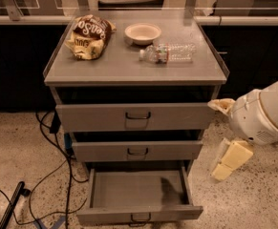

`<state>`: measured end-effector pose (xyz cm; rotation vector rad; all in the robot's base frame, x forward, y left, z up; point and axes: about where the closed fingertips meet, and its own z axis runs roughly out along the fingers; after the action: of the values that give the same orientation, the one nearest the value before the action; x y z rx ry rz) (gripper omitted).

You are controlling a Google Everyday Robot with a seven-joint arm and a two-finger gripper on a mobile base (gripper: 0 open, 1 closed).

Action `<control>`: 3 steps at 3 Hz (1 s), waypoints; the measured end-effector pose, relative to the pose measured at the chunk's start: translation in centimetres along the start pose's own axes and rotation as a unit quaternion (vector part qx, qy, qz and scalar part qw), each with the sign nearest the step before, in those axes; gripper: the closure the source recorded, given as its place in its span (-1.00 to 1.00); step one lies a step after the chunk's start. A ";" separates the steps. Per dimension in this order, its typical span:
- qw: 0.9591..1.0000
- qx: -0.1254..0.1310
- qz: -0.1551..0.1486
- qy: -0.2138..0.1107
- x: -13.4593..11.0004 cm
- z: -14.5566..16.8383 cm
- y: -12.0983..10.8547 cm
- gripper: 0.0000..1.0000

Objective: Close bottom drawer

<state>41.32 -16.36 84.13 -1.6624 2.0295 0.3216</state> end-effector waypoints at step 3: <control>0.997 -0.060 0.050 -0.023 2.5 9.2 1.7 -1.00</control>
Offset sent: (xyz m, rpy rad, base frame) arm 0.0060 0.0352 -0.0610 0.1281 0.1047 0.0168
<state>41.41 -13.74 74.85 -1.6085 2.0995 0.5212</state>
